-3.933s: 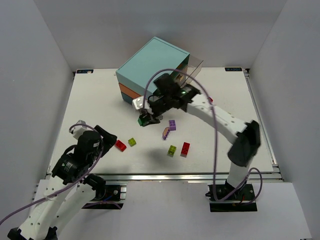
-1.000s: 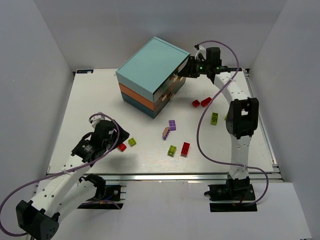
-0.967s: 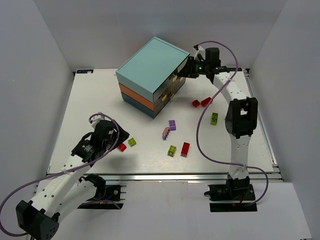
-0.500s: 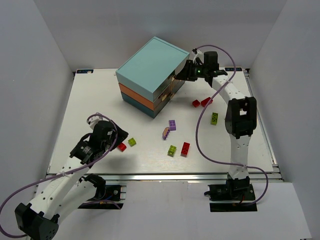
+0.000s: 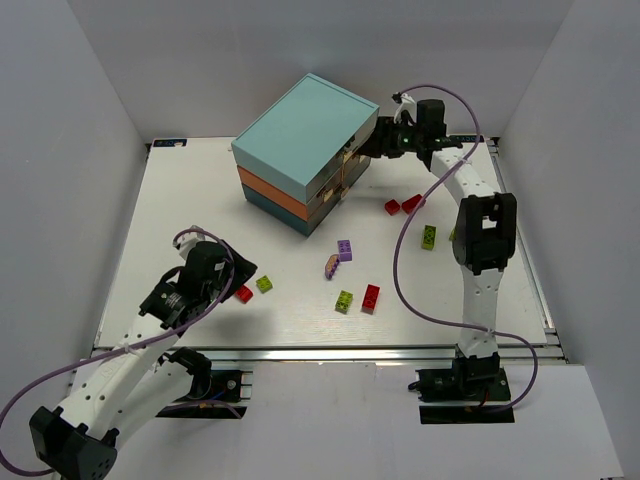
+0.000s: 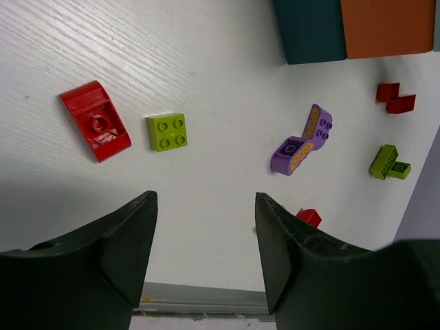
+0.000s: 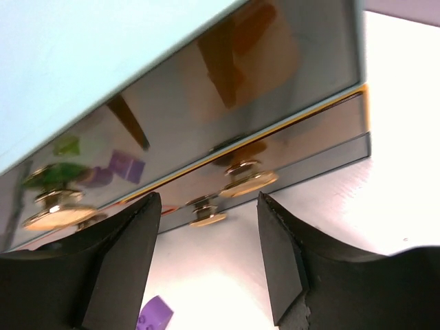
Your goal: Sort the legos into containers by color
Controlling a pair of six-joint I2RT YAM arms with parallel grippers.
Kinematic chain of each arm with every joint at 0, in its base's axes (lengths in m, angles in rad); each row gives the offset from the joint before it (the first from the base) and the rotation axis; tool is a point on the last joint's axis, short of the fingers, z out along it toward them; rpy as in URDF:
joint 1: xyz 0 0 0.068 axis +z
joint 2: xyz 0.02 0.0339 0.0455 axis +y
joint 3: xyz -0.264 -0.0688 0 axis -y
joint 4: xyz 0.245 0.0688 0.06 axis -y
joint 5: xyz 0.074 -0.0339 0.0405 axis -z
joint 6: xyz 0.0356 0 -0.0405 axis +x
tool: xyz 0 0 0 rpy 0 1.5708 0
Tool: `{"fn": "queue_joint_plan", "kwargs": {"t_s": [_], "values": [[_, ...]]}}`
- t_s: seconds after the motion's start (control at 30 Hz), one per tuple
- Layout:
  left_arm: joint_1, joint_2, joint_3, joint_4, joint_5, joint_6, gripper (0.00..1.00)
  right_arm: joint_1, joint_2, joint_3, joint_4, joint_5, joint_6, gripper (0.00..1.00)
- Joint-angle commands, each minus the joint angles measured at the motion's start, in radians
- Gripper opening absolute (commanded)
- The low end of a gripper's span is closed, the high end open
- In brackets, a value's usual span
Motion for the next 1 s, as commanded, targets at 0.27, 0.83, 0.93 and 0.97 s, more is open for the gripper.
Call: {"fn": "queue_joint_plan", "kwargs": {"t_s": [0.27, 0.83, 0.93, 0.97], "values": [[-0.005, 0.021, 0.037, -0.009, -0.003, -0.01, 0.69, -0.008, 0.109, 0.095, 0.003, -0.002, 0.004, 0.65], [-0.005, 0.062, 0.052, 0.011, 0.01, -0.006, 0.7, -0.014, 0.175, 0.091, 0.212, -0.145, 0.09, 0.43], [-0.005, 0.055, 0.04, 0.013, 0.01, -0.012, 0.7, -0.022, 0.155, 0.052, 0.245, -0.161, 0.076, 0.32], [-0.005, 0.052, 0.036, 0.016, 0.01, -0.015, 0.7, -0.029, 0.138, 0.023, 0.265, -0.165, 0.075, 0.29]]}}
